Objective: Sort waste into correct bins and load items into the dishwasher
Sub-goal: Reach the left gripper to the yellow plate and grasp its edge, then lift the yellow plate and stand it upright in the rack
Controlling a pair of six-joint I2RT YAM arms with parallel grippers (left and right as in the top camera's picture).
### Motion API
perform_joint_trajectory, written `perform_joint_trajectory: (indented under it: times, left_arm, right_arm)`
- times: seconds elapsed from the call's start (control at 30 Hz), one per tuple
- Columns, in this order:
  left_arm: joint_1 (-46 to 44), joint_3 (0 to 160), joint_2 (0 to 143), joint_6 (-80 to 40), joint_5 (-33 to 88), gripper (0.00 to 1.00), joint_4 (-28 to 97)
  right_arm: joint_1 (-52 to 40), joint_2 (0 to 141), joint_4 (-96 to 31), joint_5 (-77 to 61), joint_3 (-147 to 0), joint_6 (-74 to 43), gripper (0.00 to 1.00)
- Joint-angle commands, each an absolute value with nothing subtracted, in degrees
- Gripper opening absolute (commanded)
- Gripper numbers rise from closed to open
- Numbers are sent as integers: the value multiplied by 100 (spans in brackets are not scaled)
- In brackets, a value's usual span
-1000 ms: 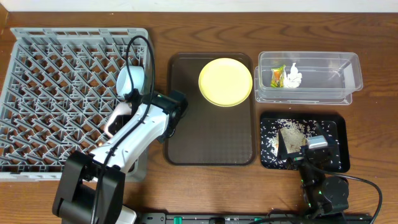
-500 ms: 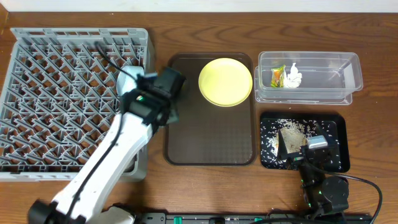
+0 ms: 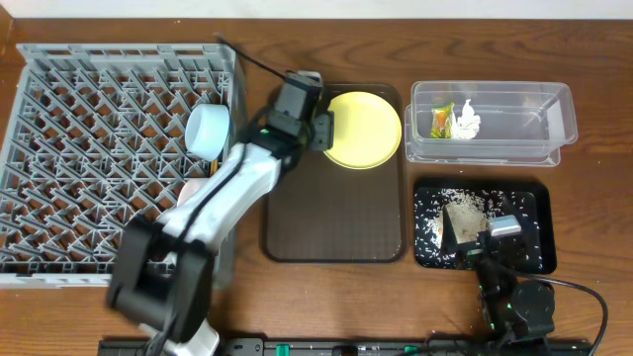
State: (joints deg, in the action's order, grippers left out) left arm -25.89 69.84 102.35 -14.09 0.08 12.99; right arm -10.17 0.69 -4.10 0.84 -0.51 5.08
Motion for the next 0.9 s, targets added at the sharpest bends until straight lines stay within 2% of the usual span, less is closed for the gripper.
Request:
perform_joint_trajectory:
  times: [0.0, 0.2, 0.37, 0.47, 0.63, 0.77, 0.87]
  left_arm:
    - [-2569, 6934, 10936, -1267, 110, 64, 934]
    - [-2569, 6934, 11369, -1553, 113, 57, 849]
    - [-2576, 6932, 11581, -1553, 113, 43, 1160]
    - [-2576, 6932, 11596, -1549, 113, 40, 1459]
    - [-2539, 6949, 11426, -1542, 110, 6, 2080]
    - [-2324, 7231, 10541, -1452, -58, 6, 2963]
    - [-2161, 7373, 9666, -801, -294, 6, 3328]
  right_arm:
    - [-950, 49, -416, 58, -32, 565, 99]
    - [-950, 49, -416, 58, -32, 565, 99]
    - [-950, 49, -416, 58, -32, 565, 99]
    - [-950, 49, -416, 58, -32, 565, 99]
    - [-950, 49, -416, 58, -32, 563, 99]
    - [-950, 49, -416, 58, -32, 565, 99]
    - [-950, 49, -416, 58, -32, 565, 99]
